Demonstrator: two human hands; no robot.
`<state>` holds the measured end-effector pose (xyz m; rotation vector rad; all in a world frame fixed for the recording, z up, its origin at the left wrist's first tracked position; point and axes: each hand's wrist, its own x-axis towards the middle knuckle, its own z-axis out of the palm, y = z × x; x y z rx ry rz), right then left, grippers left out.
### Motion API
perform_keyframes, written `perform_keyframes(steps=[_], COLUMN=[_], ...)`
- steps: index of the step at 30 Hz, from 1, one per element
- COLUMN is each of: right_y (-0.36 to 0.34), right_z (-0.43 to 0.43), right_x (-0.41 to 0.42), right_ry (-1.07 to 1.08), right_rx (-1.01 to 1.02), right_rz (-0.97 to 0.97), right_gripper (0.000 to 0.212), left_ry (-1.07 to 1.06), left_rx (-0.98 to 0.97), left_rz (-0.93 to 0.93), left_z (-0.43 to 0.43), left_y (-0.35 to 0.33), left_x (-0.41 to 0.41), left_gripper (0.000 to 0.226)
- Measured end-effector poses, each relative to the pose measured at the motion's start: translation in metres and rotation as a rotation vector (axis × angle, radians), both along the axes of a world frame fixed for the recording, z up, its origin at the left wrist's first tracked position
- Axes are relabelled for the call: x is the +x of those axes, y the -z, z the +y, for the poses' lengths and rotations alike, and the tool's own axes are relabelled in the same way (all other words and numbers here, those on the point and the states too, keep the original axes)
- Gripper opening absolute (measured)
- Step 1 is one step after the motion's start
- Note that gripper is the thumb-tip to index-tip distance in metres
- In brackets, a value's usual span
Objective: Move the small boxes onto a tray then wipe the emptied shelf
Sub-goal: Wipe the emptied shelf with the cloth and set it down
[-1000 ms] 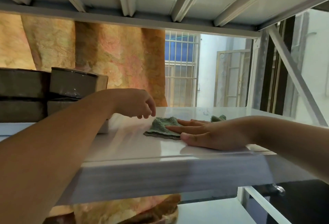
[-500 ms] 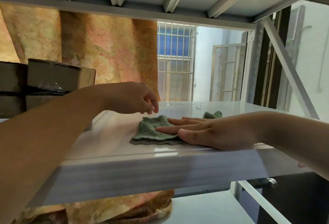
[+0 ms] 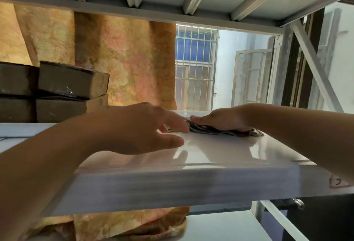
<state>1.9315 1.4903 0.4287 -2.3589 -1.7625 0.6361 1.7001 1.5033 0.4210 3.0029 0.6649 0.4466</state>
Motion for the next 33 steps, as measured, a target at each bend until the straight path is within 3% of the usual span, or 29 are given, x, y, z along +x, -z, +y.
perform_keyframes(steps=[3, 10, 17, 21, 24, 30, 33], right_y=[-0.001, -0.001, -0.001, 0.000, -0.001, -0.001, -0.007], right_z=[0.024, 0.085, 0.131, 0.151, 0.160, 0.161, 0.149], right_x=[0.003, 0.012, 0.011, 0.020, 0.024, 0.023, 0.027], right_ry=[-0.057, 0.066, 0.113, 0.106, 0.097, 0.123, 0.173], right_rx=[0.002, -0.019, 0.017, 0.039, 0.038, 0.055, 0.023], right_rz=[-0.044, 0.036, -0.030, -0.054, -0.112, -0.156, -0.032], right_gripper=[0.060, 0.056, 0.061, 0.059, 0.056, 0.057, 0.064], left_ry=[0.008, -0.039, -0.047, -0.028, -0.013, -0.002, -0.045], left_rx=[-0.055, -0.036, 0.028, 0.171, 0.230, 0.187, 0.154], left_rz=[0.049, 0.052, -0.001, -0.070, -0.101, -0.145, -0.155], left_z=[0.000, 0.013, 0.021, 0.025, 0.029, 0.036, 0.034], left_y=[0.000, 0.002, 0.008, 0.012, 0.014, 0.015, 0.013], left_x=[-0.005, -0.001, -0.001, 0.002, 0.003, 0.002, 0.003], left_gripper=[0.022, 0.020, 0.023, 0.032, 0.026, 0.018, 0.016])
